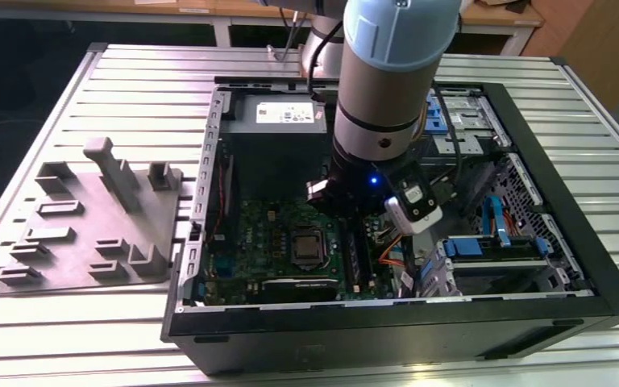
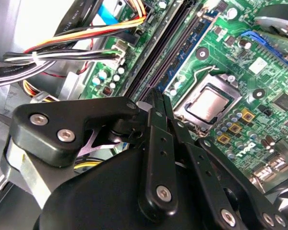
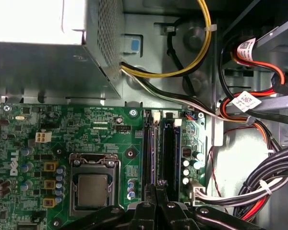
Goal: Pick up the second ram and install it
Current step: 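Insert the second ram into the second slot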
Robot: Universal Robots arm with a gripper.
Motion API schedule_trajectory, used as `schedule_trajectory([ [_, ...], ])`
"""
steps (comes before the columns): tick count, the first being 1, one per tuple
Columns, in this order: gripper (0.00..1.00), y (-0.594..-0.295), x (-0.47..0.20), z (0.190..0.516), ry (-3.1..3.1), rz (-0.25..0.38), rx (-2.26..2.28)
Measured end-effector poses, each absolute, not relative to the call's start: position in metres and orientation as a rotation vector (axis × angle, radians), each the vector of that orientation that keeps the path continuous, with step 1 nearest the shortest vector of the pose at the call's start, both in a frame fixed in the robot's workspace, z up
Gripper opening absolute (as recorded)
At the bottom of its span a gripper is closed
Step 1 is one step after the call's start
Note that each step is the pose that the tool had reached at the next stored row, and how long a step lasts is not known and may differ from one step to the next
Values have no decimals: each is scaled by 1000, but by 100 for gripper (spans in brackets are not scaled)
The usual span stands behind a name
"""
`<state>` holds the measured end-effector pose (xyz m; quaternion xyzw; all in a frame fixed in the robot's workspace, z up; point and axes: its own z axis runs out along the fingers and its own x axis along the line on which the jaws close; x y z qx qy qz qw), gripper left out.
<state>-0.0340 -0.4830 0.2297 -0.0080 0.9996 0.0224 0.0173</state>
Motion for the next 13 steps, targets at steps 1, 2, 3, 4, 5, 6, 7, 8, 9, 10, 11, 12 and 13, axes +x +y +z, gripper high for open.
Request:
schedule_trajectory([
  [1,12,-483,-34,230,3106,80,-25],
  [2,12,-483,-34,230,3106,84,-25],
  [3,12,-483,-34,230,3106,84,-25],
  [4,12,-483,-34,230,3106,84,-25],
  [5,12,-483,-34,229,3106,84,-25],
  [6,12,-483,-34,229,3106,84,-25],
  [7,12,-483,-34,229,3106,83,-25],
  [8,12,-483,-34,229,3106,82,-25],
  [9,12,-483,-34,229,3106,80,-25],
  [10,12,-483,-34,229,3106,77,-25],
  [11,12,-483,-34,229,3106,74,-25],
  [12,12,-483,-34,228,3106,72,-25],
  [13,12,-483,-34,228,3106,71,-25],
])
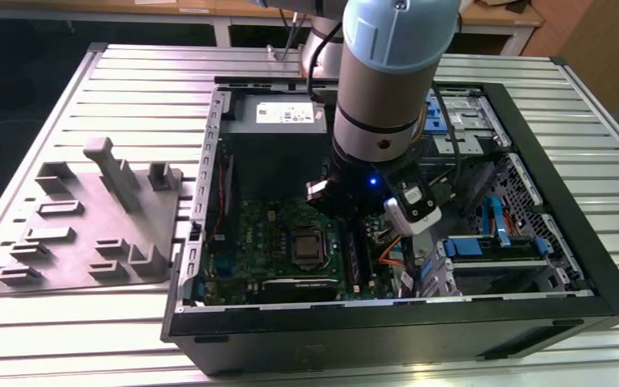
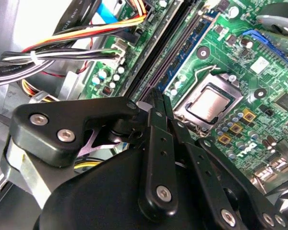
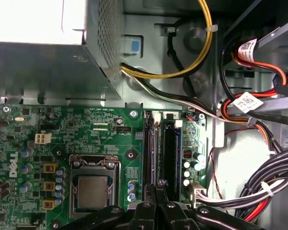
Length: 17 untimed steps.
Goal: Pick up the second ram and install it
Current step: 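Insert the second ram into the second slot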
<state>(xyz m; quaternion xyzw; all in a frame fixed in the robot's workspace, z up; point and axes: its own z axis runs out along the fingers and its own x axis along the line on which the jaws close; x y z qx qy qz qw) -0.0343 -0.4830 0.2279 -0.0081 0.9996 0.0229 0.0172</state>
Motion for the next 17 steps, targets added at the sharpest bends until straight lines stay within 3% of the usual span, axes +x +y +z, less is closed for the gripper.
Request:
schedule_trajectory([
  [17,12,-483,-34,225,3106,72,-25],
])
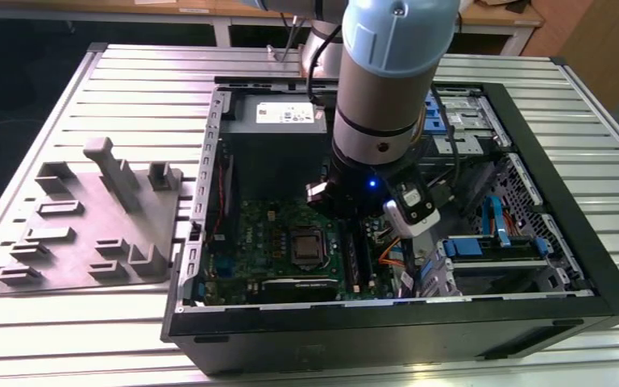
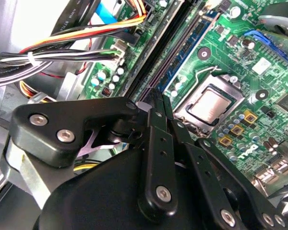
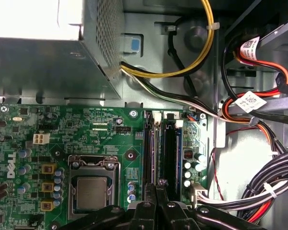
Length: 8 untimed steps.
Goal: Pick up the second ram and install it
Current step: 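Insert the second ram into the second slot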
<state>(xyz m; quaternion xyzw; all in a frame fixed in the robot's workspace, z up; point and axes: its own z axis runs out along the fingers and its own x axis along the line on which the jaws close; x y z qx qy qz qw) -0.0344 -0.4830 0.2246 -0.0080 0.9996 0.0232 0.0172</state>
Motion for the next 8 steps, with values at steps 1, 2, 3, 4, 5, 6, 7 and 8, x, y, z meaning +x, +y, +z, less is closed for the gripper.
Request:
schedule_trajectory([
  [1,12,-483,-34,224,3106,72,-25],
  [2,12,-483,-34,224,3106,72,-25],
  [3,12,-483,-34,224,3106,72,-25],
  [4,12,-483,-34,224,3106,72,-25],
  [5,12,-483,-34,224,3106,72,-25],
  [6,12,-483,-34,224,3106,72,-25],
  [7,12,-483,-34,224,3106,72,-25],
  [8,12,-483,-34,224,3106,72,-25],
])
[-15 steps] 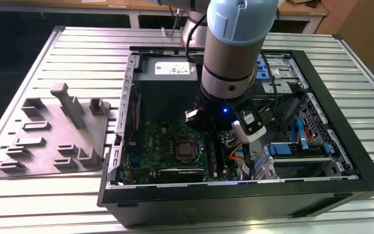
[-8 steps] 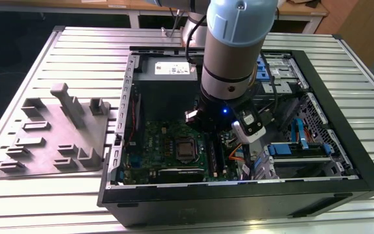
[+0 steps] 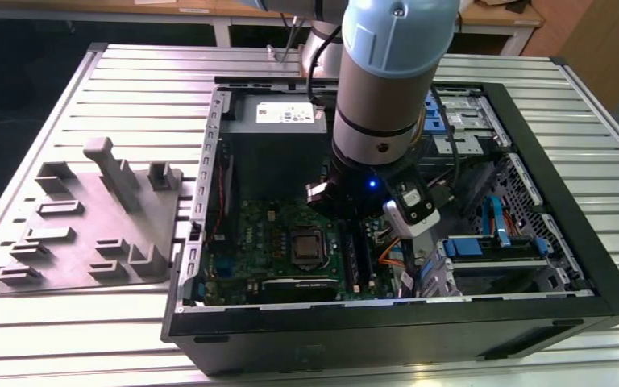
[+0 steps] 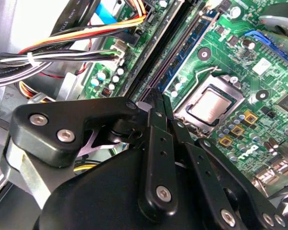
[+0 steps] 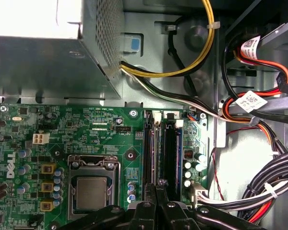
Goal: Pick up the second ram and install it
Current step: 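Insert the second ram into the second slot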
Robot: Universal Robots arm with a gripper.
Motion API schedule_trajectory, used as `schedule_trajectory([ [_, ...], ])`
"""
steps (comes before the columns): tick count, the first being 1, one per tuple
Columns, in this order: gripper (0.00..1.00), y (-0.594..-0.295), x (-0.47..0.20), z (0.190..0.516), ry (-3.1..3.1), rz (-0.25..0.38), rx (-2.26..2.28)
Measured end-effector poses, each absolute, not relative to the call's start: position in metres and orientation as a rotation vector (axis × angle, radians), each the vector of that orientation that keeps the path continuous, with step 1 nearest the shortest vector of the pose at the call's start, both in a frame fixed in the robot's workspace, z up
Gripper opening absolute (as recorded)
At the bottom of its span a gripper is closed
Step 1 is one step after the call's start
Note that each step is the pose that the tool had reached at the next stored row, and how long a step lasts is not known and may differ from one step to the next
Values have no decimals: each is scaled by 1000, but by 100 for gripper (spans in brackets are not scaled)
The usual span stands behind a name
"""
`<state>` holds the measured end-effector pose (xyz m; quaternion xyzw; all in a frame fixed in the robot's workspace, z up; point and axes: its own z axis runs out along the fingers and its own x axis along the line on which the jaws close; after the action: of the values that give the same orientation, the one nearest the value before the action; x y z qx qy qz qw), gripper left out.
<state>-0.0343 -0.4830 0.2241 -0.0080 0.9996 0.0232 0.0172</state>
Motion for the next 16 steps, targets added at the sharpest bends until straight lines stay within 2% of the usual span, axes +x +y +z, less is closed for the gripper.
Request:
schedule_trajectory([
  [16,12,-483,-34,224,3106,71,19],
])
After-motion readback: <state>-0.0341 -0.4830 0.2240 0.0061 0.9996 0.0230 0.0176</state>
